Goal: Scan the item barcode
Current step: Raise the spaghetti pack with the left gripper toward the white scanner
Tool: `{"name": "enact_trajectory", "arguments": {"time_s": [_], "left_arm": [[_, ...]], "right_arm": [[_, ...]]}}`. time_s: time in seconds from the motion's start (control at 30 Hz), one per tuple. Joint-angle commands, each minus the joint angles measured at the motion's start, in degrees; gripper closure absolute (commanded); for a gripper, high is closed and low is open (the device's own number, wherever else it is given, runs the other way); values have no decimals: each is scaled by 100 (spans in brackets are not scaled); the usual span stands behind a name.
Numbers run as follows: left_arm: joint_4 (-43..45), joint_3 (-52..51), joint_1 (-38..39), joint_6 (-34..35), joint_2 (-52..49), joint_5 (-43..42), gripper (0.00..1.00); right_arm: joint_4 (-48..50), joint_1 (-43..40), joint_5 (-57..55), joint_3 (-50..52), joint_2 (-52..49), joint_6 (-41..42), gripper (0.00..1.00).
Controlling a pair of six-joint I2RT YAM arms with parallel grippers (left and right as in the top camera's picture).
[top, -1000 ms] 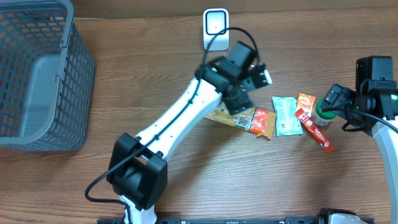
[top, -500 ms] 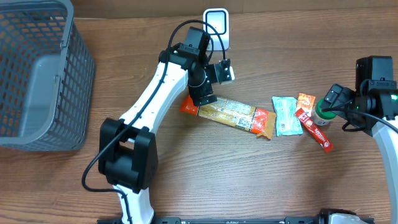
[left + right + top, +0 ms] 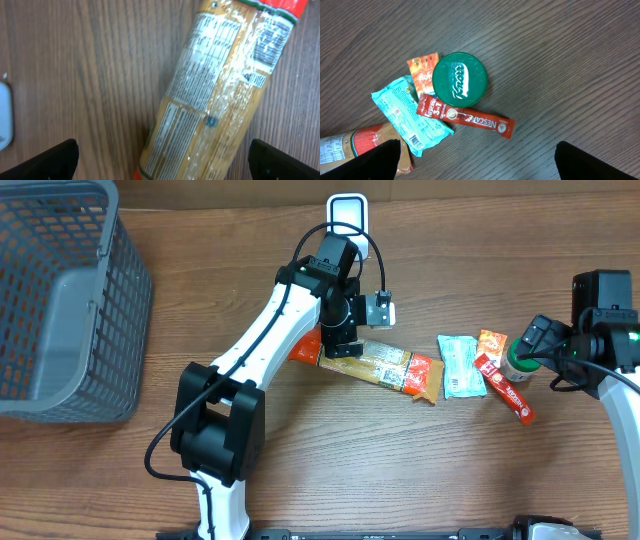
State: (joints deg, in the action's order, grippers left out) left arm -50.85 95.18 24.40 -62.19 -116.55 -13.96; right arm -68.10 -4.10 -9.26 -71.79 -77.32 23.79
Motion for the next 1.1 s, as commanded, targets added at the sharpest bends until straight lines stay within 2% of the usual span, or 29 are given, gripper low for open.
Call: {"name": "enact_trajectory", "arguments": {"time_s": [0.0,0.27,0.5,0.6,0.63,0.67,0.7,0.77,0.83,1.07], "left_arm": [[-17,-26,13,-236,-247,-433,0],[-293,-26,107,-254,-1005,-404,0],[-236,-26,181,-251,-1287,-409,0],[-181,-26,190,-251,-1311,-407,6],[-166,-26,190,-251,-1309,-407,12],[-160,-26,190,-251,-1309,-407,22],[-162,-26,190,-251,-1309,-387,37],[-164,-26,190,-249,-1309,-310,77],[-168,-26,190,-181,-1309,-190,96],[-208,4,195,0,-1307,243,96]], "right_arm": [[33,-15,-15,-59,59,22,0],[33,-15,-15,-59,59,22,0],[33,-15,-15,-59,59,22,0],[33,-15,-15,-59,59,22,0],[33,-15,-15,-59,59,22,0],[33,-15,-15,-59,59,22,0],[31,-15,-15,-59,59,22,0],[33,-15,-15,-59,59,22,0],[33,-15,-15,-59,59,22,0],[33,-15,-15,-59,59,22,0]]}}
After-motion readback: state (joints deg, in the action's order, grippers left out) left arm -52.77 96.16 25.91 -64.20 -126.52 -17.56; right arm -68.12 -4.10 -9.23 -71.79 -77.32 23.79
